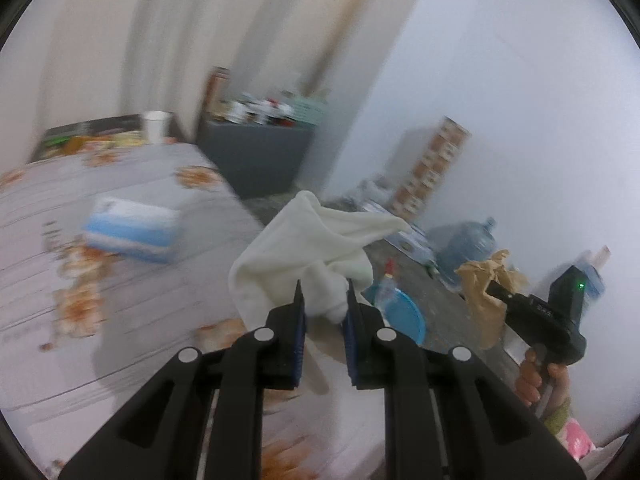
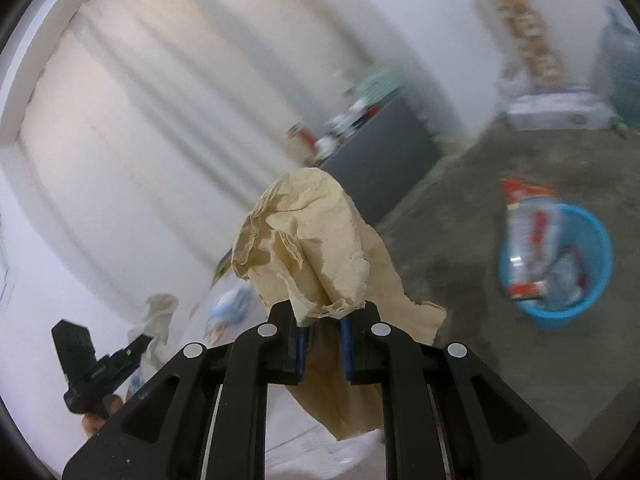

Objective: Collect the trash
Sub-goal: 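Carry the white cloth and brown paper with both tools to the wastebasket, then open both tools to drop the cloth and paper into the wastebasket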

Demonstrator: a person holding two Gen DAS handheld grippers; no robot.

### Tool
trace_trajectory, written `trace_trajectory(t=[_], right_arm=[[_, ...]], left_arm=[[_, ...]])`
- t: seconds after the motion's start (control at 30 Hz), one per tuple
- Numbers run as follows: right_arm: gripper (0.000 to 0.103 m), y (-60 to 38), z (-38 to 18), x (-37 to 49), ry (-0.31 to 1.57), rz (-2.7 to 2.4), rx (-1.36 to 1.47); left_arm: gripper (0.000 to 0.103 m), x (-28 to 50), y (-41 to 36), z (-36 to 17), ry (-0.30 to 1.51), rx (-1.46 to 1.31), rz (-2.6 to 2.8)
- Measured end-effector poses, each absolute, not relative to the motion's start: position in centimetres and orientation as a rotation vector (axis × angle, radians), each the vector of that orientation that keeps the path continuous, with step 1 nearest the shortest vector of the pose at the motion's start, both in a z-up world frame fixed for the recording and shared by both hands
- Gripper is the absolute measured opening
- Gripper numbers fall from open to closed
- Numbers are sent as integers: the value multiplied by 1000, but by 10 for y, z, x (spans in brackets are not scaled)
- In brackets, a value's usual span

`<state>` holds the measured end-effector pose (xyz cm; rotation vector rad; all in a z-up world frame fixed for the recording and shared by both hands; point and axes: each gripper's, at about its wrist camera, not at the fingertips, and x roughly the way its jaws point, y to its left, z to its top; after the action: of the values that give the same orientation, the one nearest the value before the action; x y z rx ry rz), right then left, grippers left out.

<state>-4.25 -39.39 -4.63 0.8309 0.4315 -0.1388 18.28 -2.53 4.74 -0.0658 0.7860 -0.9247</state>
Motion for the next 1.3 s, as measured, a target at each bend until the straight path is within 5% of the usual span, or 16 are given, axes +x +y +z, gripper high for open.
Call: trace_trajectory(t=[0.4,0.67,0.9,0.97,1.03,1.1,1.3], right_arm=[[12,-489,-137,-109,408,-459,1152],[14,-547,-210,-93,485,-481,1336],[17,-604,-254,-54,549,-478,1422],[28,-622,-267,-37,589,-491,1427],[45,-634,-276,-24,626,-494,1418],[65,-645,-286,-14,679,-537,1377],[66,-644,-302,-23,701,-581,1391]], left_arm=[[16,155,-238,1,1062,123,-1188],[16,143,-377,-77,1287,276,-1242],[17,142,-472,-132,1287,391,-1248],[17,143,-495,-151,1287,403,-1229],[24,147,-511,-172,1297,413,-1222],[54,150,-522,-195,1306,433,-1189],[61,164,-514,-211,1395,373,-1133]])
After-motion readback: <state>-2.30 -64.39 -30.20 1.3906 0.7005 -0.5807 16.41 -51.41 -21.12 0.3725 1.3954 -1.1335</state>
